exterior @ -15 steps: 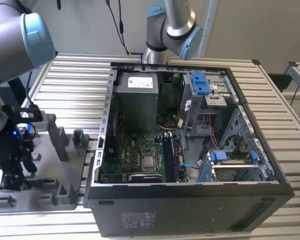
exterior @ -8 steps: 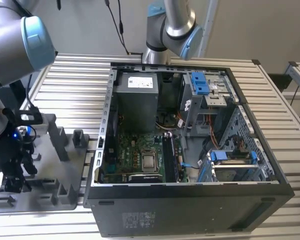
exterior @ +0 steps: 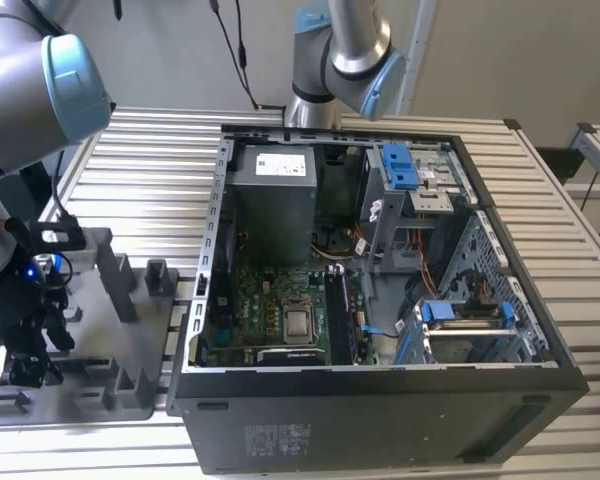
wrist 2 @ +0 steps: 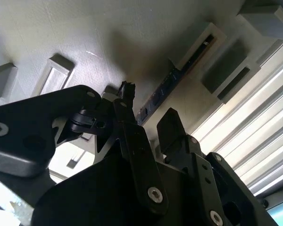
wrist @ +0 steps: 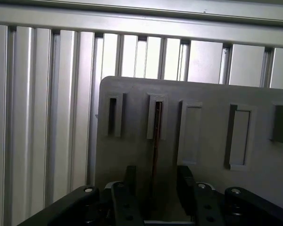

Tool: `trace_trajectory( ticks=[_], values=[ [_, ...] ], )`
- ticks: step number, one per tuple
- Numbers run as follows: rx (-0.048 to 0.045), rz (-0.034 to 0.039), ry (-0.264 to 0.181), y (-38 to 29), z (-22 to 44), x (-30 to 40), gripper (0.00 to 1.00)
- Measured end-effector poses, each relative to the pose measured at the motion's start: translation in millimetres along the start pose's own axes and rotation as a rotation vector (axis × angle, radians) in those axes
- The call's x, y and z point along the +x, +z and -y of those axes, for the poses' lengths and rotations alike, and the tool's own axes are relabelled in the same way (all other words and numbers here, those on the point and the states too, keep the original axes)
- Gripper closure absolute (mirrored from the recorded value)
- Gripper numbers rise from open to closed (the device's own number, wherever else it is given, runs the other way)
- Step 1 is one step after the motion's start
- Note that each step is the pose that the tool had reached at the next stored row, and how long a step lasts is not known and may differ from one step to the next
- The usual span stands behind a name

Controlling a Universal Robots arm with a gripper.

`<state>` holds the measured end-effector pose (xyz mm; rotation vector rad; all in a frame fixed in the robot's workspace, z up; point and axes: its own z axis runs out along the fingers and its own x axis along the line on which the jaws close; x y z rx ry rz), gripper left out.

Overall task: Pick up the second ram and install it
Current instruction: 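Pick up the second ram and move it above second insertion slot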

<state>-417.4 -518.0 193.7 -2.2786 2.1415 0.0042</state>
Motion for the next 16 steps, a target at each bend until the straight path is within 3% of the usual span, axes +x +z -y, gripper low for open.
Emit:
trace_trajectory(
  ticks=[7, 8, 11, 12, 16],
  values=[
    [0.0000, 0.0000, 0.000, 0.1, 0.0, 0.0, 0.54],
    [0.0000, 0.0000, 0.000, 0.2, 0.0, 0.0, 0.67],
    [0.0000, 0.0000, 0.000, 0.3, 0.0, 0.0, 0.73],
    [0.0000, 0.0000, 0.000, 0.3, 0.0, 0.0, 0.79],
    [0.0000, -0.0001, 0.000, 0.3, 0.0, 0.0, 0.79]
  ],
)
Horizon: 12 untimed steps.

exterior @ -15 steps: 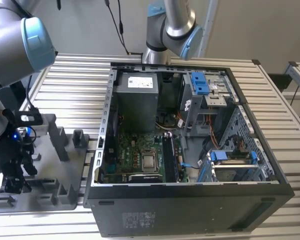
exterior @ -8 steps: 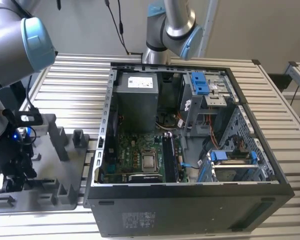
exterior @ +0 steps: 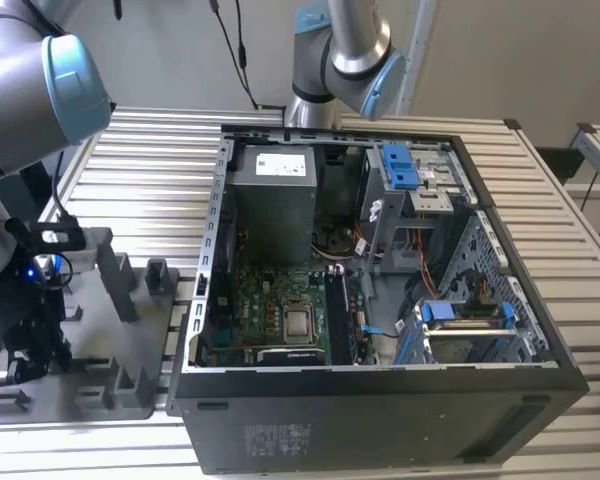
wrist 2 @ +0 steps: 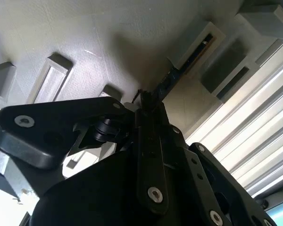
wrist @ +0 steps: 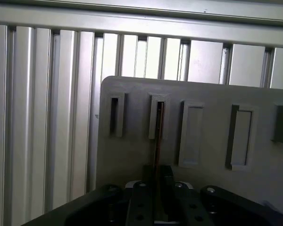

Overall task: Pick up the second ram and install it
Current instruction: 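Pick up the second ram and move it above second insertion slot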

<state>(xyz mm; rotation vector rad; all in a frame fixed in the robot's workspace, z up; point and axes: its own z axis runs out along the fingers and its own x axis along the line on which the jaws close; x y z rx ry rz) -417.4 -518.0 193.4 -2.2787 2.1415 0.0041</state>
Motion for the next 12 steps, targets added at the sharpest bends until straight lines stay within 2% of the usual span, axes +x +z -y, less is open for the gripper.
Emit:
trace_trajectory(
  ticks=[1, 3, 12],
  values=[
    [0.0000, 0.0000, 0.000, 0.0, 0.0, 0.0, 0.79],
    [0.0000, 0.0001, 0.000, 0.1, 0.0, 0.0, 0.86],
    [0.0000, 0.0001, 0.000, 0.3, 0.0, 0.0, 0.86]
  ],
)
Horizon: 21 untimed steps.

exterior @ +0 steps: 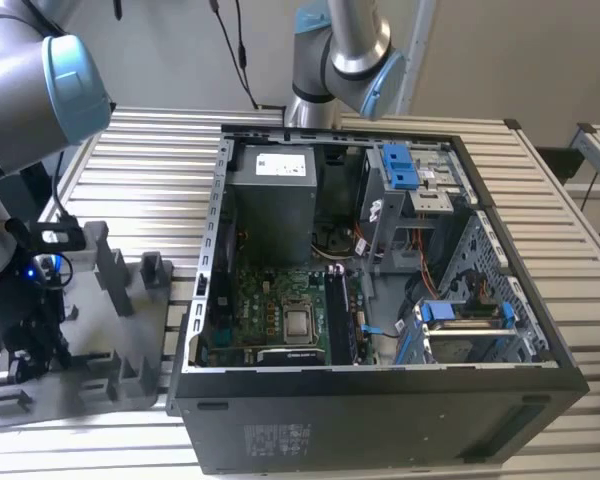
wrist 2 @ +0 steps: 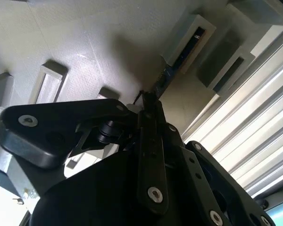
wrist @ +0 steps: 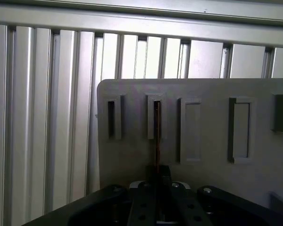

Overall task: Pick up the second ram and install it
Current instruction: 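Pick up the second ram and move it above second insertion slot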

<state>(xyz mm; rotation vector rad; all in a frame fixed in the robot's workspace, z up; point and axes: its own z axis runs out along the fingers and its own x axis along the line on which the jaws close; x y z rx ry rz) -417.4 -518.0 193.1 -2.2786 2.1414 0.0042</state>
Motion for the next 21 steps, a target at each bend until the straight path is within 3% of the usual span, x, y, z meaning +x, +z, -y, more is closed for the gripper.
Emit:
trace_trajectory(
  ticks=[13, 21],
  values=[
    [0.0005, 0.0003, 0.000, -0.3, 0.0, 0.0, 0.86],
    [0.0000, 0.0000, 0.000, -12.6, 0.1, -0.2, 0.86]
  ],
)
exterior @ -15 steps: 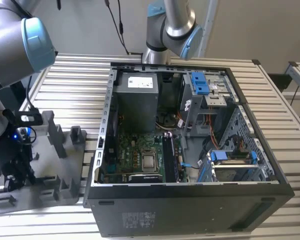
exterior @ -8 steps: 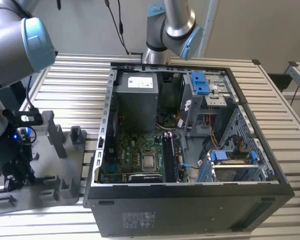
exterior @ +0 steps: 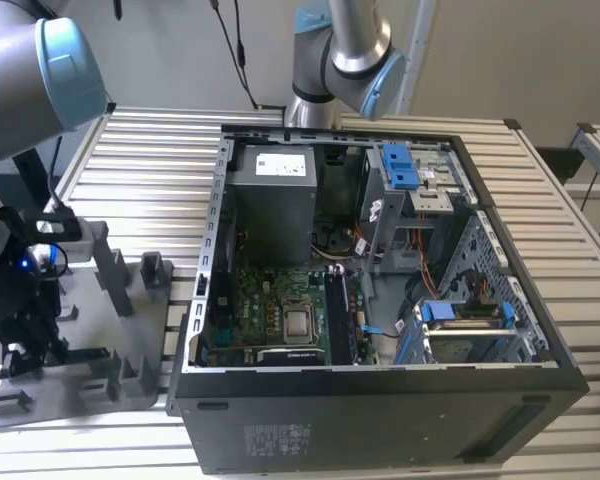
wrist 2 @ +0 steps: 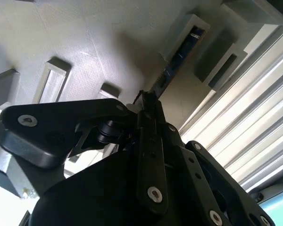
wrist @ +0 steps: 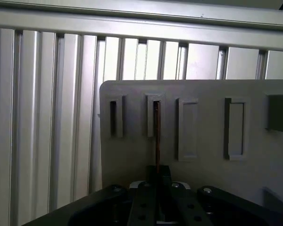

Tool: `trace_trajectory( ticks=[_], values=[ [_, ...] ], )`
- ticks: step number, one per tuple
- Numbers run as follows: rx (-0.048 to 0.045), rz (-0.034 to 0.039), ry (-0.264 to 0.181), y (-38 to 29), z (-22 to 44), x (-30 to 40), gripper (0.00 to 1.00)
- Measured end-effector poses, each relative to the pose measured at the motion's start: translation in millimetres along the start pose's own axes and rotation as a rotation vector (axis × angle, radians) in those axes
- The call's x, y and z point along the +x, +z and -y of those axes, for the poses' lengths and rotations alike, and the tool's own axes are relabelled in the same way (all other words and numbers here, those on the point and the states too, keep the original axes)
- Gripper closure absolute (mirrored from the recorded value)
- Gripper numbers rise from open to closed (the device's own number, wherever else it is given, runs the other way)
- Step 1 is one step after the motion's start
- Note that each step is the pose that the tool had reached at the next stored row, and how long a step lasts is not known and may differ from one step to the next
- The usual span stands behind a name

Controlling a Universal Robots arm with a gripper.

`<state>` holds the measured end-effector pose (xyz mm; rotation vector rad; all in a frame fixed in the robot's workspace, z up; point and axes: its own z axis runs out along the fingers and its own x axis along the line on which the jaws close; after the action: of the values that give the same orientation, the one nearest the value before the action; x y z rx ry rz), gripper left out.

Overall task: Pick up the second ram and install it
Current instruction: 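Pick up the second ram and move it above second insertion slot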

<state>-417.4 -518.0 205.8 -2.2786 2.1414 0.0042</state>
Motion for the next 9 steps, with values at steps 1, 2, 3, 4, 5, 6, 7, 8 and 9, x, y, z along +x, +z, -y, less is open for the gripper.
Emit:
trace_trajectory(
  ticks=[1, 2, 3, 4, 5, 6, 7, 8, 9],
  values=[
    [0.0001, 0.0000, 0.000, -1.5, 0.0, 0.0, 0.86],
    [0.0001, 0.0000, 0.000, -3.3, 0.0, 0.0, 0.86],
    [0.0001, 0.0000, 0.000, -5.5, 0.1, -0.1, 0.86],
    [-0.0001, -0.0001, 0.000, -7.6, 0.1, -0.1, 0.86],
    [0.0000, 0.0000, 0.000, -9.8, 0.1, -0.1, 0.86],
    [0.0001, 0.0001, 0.000, -11.2, 0.1, -0.1, 0.86],
    [0.0000, 0.0000, 0.000, -12.8, 0.0, -0.1, 0.86],
    [0.0000, 0.0000, 0.000, -14.6, 0.1, -0.1, 0.86],
    [0.0000, 0.0000, 0.000, -16.1, 0.1, -0.2, 0.86]
  ],
)
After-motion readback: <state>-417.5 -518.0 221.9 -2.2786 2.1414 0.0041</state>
